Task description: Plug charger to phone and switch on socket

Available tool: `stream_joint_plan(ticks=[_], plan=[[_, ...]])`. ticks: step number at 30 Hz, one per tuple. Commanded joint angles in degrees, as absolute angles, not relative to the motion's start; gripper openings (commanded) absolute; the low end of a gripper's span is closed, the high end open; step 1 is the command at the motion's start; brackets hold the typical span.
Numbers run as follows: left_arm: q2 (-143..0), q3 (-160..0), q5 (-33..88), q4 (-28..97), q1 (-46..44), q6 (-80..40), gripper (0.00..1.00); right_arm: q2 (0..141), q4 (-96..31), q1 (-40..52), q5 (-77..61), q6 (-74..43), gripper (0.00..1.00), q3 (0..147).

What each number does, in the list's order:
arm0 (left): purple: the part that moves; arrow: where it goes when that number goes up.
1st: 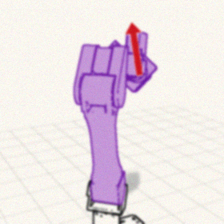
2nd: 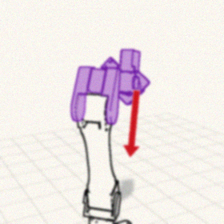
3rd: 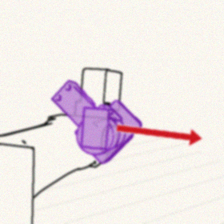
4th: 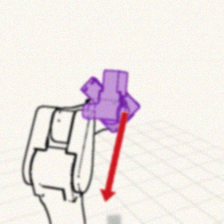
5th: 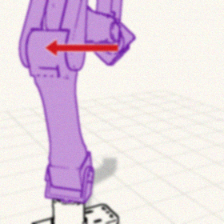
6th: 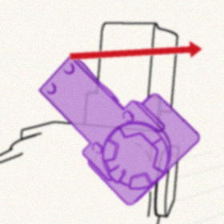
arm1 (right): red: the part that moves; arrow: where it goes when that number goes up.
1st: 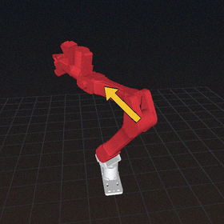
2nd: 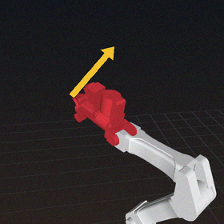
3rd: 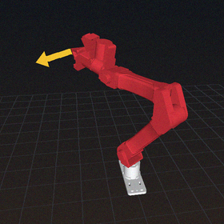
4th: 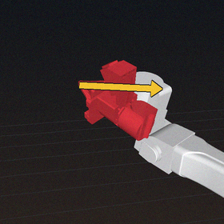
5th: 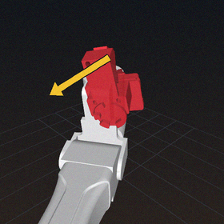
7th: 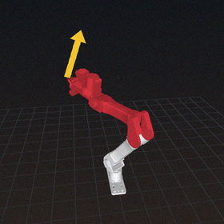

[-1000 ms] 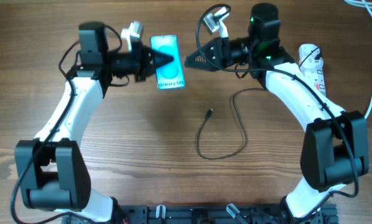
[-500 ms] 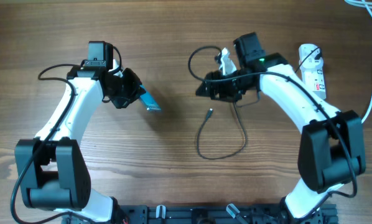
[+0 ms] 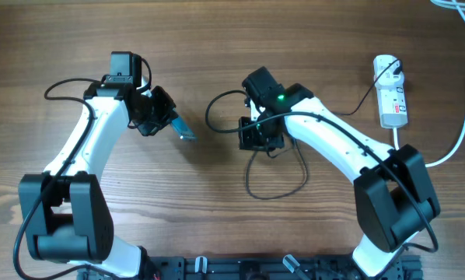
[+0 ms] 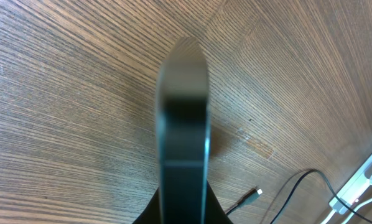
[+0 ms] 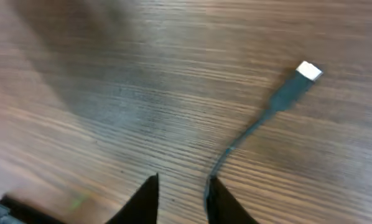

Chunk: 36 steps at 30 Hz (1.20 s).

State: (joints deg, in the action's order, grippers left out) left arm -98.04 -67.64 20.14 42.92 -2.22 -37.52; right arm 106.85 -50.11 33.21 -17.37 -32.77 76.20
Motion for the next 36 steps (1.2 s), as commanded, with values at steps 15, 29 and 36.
stream_joint_plan(ticks=[15,29,36], plan=[[-97.9,-68.0,19.9,42.9,-2.5,-36.2,0.04,111.7,-49.6,33.4,-2.4,-49.8,0.33,72.7],[-97.9,-68.0,19.9,42.9,-2.5,-36.2,0.04,112.4,-45.3,33.4,-3.5,-55.2,0.33,72.6],[-97.9,-68.0,19.9,42.7,-2.5,-36.2,0.04,114.7,-45.5,33.8,-1.5,-59.2,0.33,72.6]])
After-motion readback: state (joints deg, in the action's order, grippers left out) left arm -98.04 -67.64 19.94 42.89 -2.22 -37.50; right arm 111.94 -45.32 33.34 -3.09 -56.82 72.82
